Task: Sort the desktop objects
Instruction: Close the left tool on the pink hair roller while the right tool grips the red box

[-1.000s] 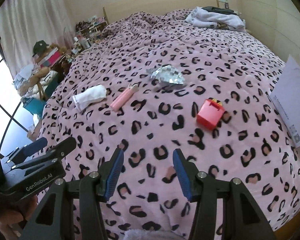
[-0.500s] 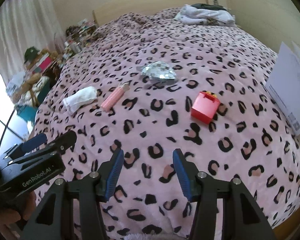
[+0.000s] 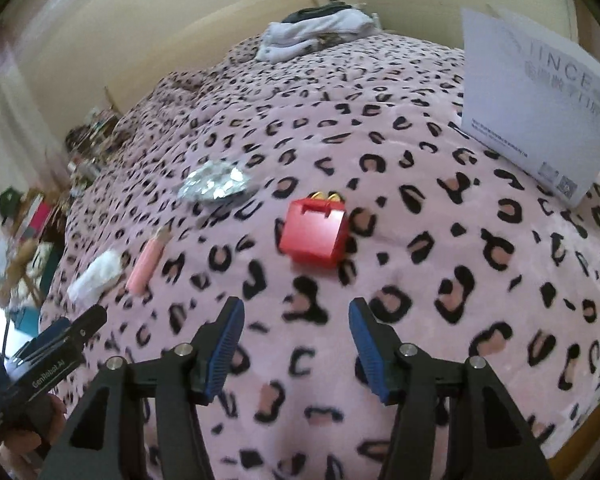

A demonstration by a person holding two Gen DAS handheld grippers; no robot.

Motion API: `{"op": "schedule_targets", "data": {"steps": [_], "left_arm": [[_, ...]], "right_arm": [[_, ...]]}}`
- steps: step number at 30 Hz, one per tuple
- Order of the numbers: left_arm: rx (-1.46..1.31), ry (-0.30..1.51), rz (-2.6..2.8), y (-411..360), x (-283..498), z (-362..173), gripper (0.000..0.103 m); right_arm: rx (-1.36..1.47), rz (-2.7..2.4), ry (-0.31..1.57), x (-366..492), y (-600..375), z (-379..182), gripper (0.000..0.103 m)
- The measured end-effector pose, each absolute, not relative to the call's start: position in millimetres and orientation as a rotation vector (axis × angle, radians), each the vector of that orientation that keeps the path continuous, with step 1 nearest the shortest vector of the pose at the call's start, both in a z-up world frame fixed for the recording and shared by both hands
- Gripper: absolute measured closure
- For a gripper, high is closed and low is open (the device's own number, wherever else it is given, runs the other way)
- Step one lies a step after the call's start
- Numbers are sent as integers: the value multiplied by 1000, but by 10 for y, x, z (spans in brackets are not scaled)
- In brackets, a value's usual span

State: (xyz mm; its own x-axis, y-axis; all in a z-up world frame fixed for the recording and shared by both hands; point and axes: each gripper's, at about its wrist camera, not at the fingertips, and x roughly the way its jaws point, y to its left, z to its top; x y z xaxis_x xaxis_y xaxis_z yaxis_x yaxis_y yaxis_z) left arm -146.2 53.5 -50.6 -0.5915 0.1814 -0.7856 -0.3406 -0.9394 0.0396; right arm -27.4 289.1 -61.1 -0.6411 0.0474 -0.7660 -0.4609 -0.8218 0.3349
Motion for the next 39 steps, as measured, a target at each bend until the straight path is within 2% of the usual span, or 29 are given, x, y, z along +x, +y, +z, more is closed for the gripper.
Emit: {"op": "schedule_targets", "data": {"steps": [6, 14, 20, 28, 31, 39], "left_arm": [[-1206, 379, 2513, 732, -1922, -729, 10], [-1297, 304, 2468, 783, -2346, -1067, 10], [-1300, 320, 2451, 856, -2456, -1209, 10], [-1333, 313, 2432, 967, -2629, -1471, 9], [-1326, 316, 2439, 981, -2643, -1496, 7], [-1293, 362, 2463, 1069, -2667, -1509, 8]], "right_arm": [[-1128, 2427, 808, -677, 3058, -792, 46], [-1142, 2288, 770, -1095, 3175, -1038, 46], [-1130, 2280, 789, -1212, 3184, -1111, 46], [-1127, 2278, 793, -1322, 3186, -1202, 36], [-1165, 2287, 863, -1334, 3174, -1257, 36], [-1173, 2292, 825, -1400, 3132, -1403, 36]]}}
